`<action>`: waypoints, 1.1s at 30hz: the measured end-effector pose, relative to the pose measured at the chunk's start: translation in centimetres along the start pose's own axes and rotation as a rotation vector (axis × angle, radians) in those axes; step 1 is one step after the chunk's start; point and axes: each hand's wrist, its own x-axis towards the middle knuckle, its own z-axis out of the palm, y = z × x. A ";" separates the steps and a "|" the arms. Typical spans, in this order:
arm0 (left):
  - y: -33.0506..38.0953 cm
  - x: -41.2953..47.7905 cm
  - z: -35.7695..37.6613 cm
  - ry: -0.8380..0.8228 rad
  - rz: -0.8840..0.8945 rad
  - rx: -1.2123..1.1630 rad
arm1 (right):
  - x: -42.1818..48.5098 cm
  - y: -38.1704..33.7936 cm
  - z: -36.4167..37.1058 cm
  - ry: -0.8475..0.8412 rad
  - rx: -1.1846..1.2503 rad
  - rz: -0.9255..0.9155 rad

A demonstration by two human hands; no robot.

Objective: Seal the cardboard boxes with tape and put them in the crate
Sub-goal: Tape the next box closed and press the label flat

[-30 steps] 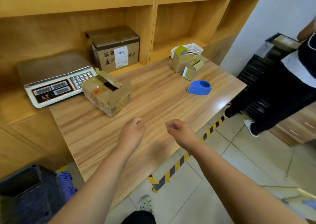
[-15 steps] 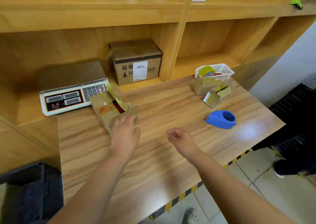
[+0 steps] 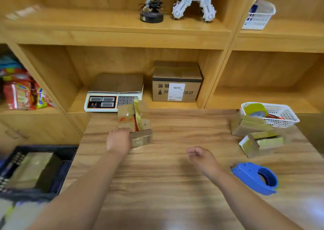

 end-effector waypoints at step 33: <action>18.4 -10.3 6.1 0.085 -0.123 -0.459 | 3.8 3.4 -6.4 -0.089 -0.217 -0.080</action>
